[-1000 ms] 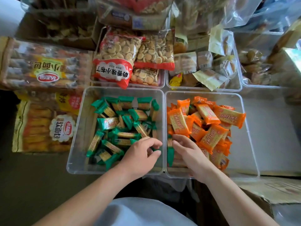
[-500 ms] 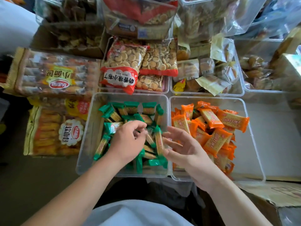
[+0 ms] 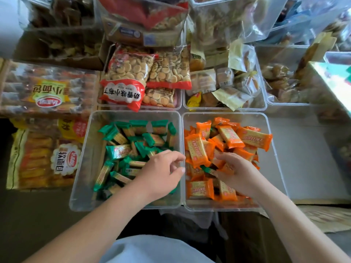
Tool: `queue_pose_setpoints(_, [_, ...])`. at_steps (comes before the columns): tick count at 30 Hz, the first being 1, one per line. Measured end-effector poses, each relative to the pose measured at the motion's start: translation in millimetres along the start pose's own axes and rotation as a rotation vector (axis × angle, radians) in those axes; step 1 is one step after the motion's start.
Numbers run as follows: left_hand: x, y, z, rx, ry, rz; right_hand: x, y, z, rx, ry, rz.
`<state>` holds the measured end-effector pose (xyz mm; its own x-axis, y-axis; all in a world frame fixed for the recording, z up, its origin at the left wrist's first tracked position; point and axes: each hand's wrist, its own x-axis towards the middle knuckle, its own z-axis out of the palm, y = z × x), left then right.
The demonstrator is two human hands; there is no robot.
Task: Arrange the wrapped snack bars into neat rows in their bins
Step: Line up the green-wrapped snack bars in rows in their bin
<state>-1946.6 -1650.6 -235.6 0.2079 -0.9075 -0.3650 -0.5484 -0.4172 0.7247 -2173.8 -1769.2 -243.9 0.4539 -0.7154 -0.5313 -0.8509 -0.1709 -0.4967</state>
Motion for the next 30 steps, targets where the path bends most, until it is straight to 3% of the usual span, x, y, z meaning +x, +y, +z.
queue_pose_setpoints(3, [3, 13, 14, 0.011, -0.009, 0.023, -1, 14, -13, 0.071, -0.053, -0.04])
queue_pose_setpoints(6, [4, 28, 47, -0.077, -0.075, 0.022, -6, 28, -26, 0.098, 0.048, -0.005])
queue_pose_setpoints(10, [19, 41, 103, -0.102, -0.227, -0.161, -12, 49, -31, -0.026, 0.063, 0.023])
queue_pose_setpoints(12, [20, 43, 121, -0.066, -0.184, -0.161, -19, 63, -28, 0.056, 0.086, 0.013])
queue_pose_setpoints(17, [36, 53, 106, 0.049, 0.111, -0.034, -20, 65, -32, 0.173, 0.282, -0.064])
queue_pose_setpoints(21, [84, 55, 94, 0.122, 0.009, -0.194, 4, 46, -46, 0.002, 0.371, -0.157])
queue_pose_setpoints(25, [110, 59, 92, 0.193, -0.067, -0.265, 46, 40, -59, -0.248, 0.24, -0.079])
queue_pose_setpoints(28, [98, 63, 94, 0.236, -0.153, -0.24, 70, 40, -55, -0.33, 0.047, 0.033])
queue_pose_setpoints(30, [81, 61, 94, 0.176, -0.225, -0.236, 72, 42, -44, -0.364, 0.022, 0.013])
